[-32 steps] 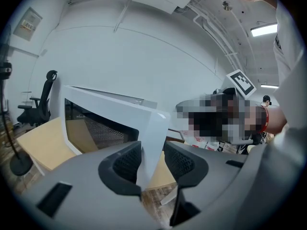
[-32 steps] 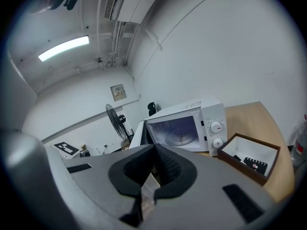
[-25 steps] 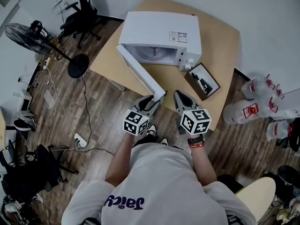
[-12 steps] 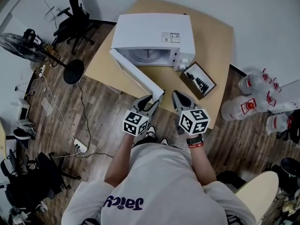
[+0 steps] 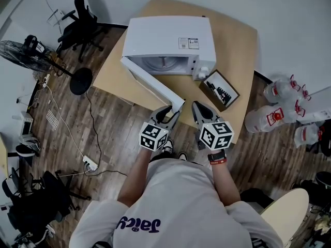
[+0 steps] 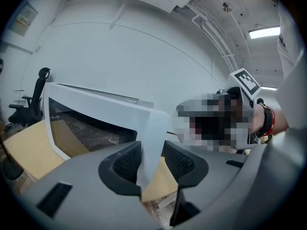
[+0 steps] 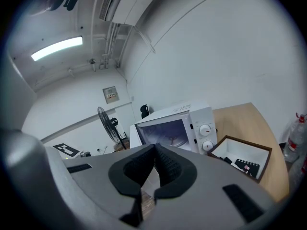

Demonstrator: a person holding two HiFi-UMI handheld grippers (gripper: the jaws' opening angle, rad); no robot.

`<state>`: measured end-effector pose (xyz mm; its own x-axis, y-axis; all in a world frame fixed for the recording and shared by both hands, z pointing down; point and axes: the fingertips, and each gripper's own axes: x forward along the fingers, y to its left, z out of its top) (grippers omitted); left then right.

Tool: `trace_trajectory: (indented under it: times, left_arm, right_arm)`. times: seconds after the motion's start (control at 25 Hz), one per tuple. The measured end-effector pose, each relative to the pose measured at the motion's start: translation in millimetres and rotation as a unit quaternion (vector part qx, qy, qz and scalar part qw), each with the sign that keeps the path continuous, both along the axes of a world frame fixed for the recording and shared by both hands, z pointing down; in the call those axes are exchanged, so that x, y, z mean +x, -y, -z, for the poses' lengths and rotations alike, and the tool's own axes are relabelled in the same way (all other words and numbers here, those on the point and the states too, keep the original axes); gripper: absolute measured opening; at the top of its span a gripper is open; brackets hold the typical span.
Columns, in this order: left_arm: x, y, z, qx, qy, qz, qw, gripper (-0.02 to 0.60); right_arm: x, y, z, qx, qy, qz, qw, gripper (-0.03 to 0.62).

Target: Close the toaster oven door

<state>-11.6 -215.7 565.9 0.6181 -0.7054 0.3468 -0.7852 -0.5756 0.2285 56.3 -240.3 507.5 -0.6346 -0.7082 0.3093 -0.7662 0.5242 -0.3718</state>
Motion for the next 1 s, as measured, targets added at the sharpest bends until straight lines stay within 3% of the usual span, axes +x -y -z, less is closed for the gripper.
trace_trajectory:
  times: [1.0]
  left_arm:
    - [18.1, 30.0, -3.6, -0.002, 0.000, -0.033, 0.9994, 0.161]
  right_arm:
    - [15.4, 22.3, -1.8, -0.002, -0.003, -0.033, 0.999, 0.015]
